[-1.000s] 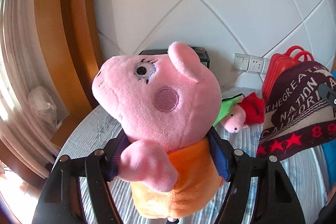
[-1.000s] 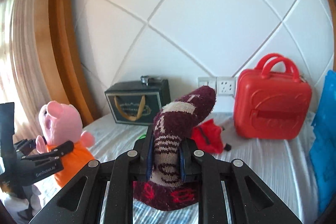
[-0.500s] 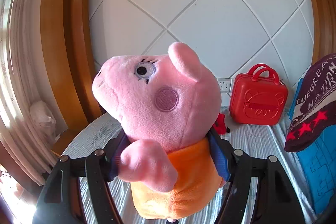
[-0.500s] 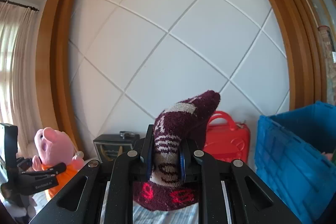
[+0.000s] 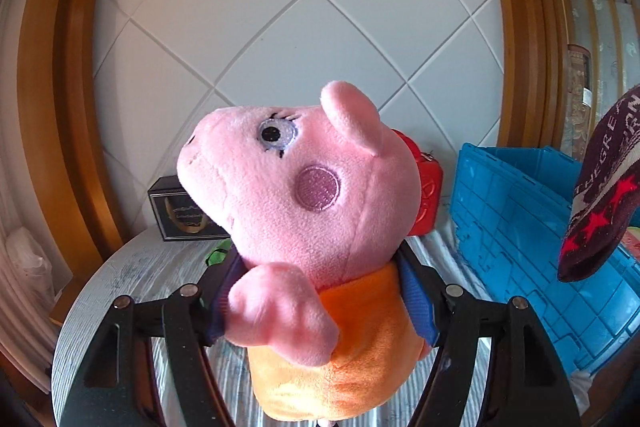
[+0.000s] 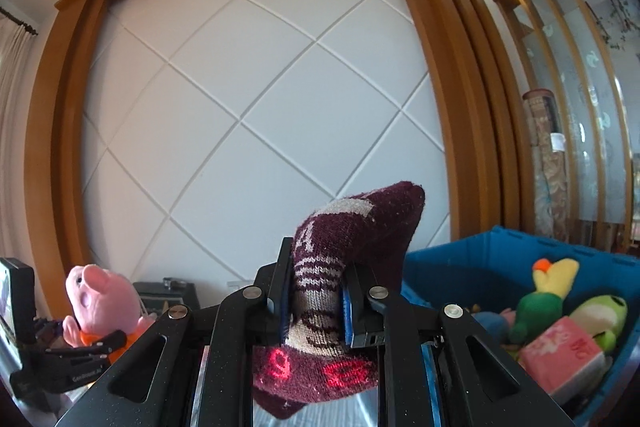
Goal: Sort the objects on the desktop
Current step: 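Lift the pig plush and maroon sock and carry them over the blue crate, then open both tools to drop the pig plush and sock into the crate, then withdraw both tools from the crate back over the bed, then grasp the green frog hat with the left tool while the right tool grasps the red-dressed pig plush, then lift the frog hat and red-dressed pig and carry them over the blue crate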
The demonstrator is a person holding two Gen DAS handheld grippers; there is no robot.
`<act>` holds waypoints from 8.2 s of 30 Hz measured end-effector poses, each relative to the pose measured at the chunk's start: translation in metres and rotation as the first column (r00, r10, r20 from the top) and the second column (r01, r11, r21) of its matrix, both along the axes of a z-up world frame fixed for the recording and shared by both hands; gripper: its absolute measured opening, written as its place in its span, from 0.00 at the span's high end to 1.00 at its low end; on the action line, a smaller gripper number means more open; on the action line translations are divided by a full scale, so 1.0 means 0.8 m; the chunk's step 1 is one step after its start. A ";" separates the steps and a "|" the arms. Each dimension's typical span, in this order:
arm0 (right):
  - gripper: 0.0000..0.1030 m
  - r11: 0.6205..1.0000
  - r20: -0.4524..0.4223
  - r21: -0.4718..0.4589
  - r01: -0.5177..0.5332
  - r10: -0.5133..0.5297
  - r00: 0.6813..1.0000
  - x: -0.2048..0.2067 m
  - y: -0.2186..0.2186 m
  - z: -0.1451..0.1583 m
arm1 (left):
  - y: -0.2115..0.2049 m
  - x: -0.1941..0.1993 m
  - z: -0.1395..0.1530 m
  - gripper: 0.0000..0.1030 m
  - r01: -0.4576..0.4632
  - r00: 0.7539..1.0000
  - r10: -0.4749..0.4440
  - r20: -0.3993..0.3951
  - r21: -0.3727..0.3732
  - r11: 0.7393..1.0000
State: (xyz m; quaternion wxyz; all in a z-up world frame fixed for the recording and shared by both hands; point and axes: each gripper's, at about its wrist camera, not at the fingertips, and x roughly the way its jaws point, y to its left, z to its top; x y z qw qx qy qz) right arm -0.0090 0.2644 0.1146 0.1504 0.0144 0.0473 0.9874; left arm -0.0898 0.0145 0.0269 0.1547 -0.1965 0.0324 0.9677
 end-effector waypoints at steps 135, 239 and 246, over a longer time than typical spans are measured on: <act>0.00 0.945 0.680 -0.302 -0.126 0.307 0.666 -0.468 -0.083 -0.287 | -0.120 -0.461 -0.284 0.14 -0.113 0.904 0.203 0.377 -0.247 0.962; 0.97 0.970 0.024 -0.207 -0.130 0.138 0.990 0.061 0.169 0.072 | 0.268 0.098 0.120 0.93 0.140 0.981 -0.135 -0.140 0.025 0.990; 0.97 0.984 0.010 -0.140 -0.110 0.113 0.994 0.134 0.315 0.108 | 0.441 0.157 0.152 0.93 0.180 0.967 -0.163 -0.195 0.074 0.981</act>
